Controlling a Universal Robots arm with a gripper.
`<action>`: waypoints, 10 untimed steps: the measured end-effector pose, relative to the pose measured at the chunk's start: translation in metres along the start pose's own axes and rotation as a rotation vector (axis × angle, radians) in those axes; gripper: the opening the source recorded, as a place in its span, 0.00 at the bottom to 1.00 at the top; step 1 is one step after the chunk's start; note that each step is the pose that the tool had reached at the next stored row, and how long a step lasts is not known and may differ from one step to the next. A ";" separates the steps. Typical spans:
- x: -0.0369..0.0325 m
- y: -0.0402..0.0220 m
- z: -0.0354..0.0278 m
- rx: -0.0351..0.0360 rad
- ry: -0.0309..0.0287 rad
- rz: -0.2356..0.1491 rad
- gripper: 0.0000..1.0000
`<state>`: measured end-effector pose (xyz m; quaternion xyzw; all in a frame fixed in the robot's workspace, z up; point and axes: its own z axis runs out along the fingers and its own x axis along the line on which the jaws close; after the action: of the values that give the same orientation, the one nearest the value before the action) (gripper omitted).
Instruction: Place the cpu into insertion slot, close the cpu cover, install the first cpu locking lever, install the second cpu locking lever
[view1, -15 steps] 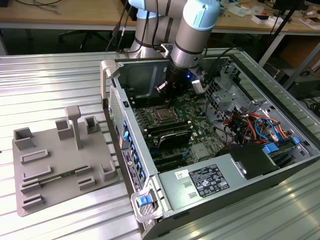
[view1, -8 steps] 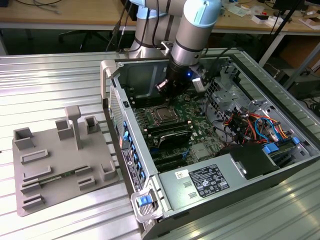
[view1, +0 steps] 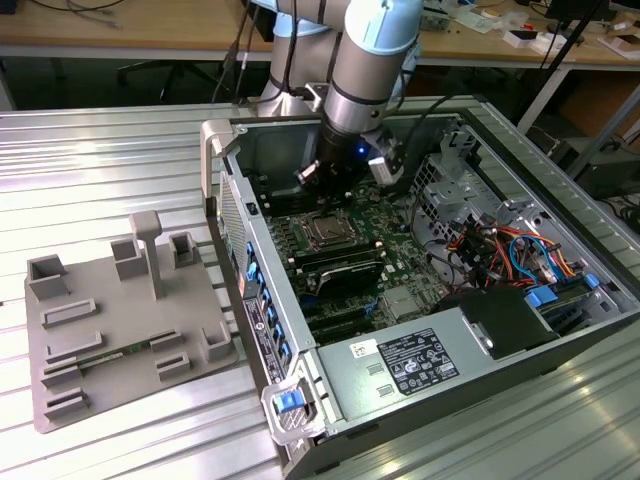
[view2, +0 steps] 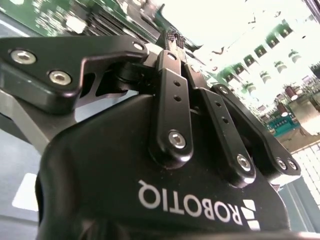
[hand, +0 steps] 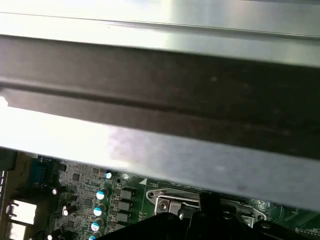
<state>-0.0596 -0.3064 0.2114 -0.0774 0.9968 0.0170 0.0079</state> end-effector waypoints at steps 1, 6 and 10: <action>0.0027 0.0004 -0.0007 -0.0006 -0.0013 0.000 0.11; 0.0148 0.0050 -0.0017 -0.0010 -0.0088 0.000 0.11; 0.0182 0.0100 -0.0017 -0.0006 -0.0096 0.000 0.11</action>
<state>-0.0792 -0.2994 0.2131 -0.0774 0.9968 0.0177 0.0127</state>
